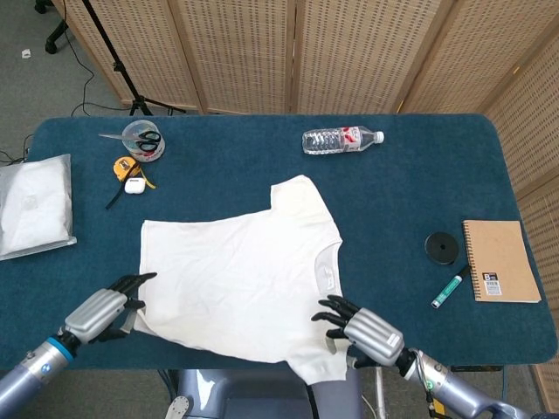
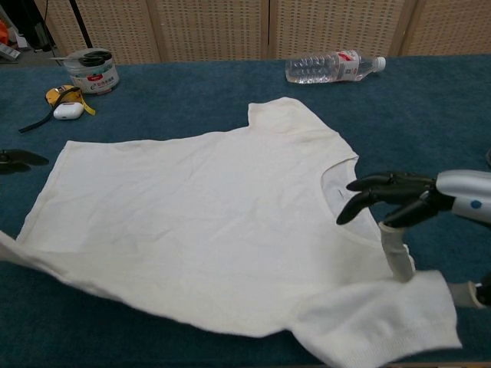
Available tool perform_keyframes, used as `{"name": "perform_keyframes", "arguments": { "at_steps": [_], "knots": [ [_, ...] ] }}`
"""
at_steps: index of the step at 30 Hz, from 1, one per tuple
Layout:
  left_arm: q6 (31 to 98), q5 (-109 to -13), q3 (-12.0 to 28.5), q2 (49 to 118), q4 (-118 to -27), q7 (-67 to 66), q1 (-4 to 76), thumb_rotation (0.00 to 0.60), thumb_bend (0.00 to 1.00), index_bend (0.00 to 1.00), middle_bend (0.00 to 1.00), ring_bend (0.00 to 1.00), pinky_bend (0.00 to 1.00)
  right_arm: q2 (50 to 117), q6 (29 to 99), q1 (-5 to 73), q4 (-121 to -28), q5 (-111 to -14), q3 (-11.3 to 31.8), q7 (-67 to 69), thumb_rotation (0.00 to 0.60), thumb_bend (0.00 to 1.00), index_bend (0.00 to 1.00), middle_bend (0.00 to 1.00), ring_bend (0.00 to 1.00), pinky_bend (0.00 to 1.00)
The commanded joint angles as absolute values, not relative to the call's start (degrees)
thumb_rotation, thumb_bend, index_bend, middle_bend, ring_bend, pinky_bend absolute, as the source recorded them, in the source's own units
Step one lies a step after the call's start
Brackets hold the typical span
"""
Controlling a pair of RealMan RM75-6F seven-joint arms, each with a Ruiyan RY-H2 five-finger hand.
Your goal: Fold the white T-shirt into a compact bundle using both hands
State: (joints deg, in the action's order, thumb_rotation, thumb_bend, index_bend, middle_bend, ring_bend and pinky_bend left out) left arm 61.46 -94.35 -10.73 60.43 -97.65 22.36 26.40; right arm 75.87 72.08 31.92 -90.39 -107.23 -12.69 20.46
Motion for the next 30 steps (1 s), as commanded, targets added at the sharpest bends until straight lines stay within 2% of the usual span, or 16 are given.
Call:
{"name": "perform_keyframes", "arguments": {
  "at_steps": [1, 9, 17, 30],
  "knots": [
    [56.2, -84.9, -4.6, 60.8, -98.4, 20.1, 29.9, 0.6, 0.78, 0.75, 0.0, 0.0, 0.0, 75.0, 69.0, 33.9, -91.1, -100.1, -7.3, 23.8, 0.6, 1.0, 0.6, 0.21, 0.0, 0.01],
    [48.9, -71.6, 1.8, 63.1, -95.5, 16.1, 34.2, 0.6, 0.78, 0.75, 0.0, 0.0, 0.0, 75.5, 62.1, 37.4, -88.4, -89.5, 0.3, 29.1, 0.6, 1.0, 0.6, 0.21, 0.0, 0.01],
    [44.1, -63.1, 4.8, 66.8, -89.9, 13.7, 36.9, 0.6, 0.78, 0.75, 0.0, 0.0, 0.0, 80.1, 52.4, 42.2, -81.9, -81.6, 5.4, 30.8, 0.6, 1.0, 0.6, 0.21, 0.0, 0.01],
    [46.0, -49.5, 6.5, 72.1, -83.3, 1.6, 39.0, 0.6, 0.79, 0.75, 0.0, 0.0, 0.0, 87.8, 40.8, 49.5, -70.6, -73.3, 11.7, 30.0, 0.6, 1.0, 0.6, 0.21, 0.0, 0.01]
  ]
}}
